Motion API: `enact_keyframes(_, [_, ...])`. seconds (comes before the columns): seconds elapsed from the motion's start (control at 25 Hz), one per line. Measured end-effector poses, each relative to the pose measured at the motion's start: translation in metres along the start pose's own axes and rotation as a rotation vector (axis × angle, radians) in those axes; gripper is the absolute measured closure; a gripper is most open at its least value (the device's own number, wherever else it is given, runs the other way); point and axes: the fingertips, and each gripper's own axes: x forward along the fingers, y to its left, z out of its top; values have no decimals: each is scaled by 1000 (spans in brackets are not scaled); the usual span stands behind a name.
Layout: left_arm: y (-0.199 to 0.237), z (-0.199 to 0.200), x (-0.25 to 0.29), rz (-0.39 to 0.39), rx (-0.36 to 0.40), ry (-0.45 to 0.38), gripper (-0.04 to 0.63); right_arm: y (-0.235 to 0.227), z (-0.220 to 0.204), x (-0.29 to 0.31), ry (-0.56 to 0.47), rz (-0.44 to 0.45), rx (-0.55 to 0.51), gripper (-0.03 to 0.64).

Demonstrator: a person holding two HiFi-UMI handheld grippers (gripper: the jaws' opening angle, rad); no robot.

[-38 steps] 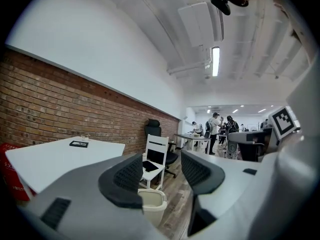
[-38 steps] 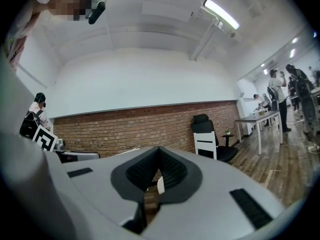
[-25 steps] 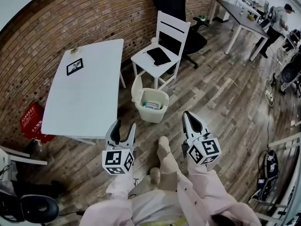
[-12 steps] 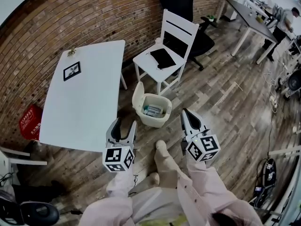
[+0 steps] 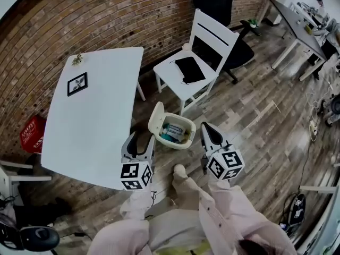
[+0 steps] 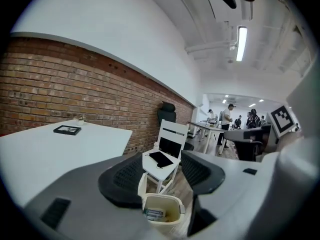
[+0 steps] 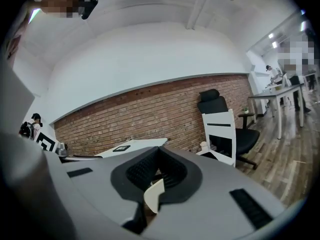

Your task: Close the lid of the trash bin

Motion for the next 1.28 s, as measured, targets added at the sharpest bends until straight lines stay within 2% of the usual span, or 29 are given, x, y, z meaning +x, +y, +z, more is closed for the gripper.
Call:
enact_keyframes(0.44, [27,-27,76,64,-12,123,357,-36,-18,77,89,76,16,614])
enact_keyframes(0.8, [47,-58,126,50,5,225,345,-62,-46,113,130,43,33,614])
enact_keyframes(0.96, [56,-85,138,45,0,286,337,-64,-68,120,151,28,50,614])
enact_keyframes(1.12, [63,-119,159,6,41,358,333,-68,-100,127,188,25,44,614])
enact_keyframes(1.28, [75,-150,179,0,45,402,333,-80,-133,129,215,-2,56,614])
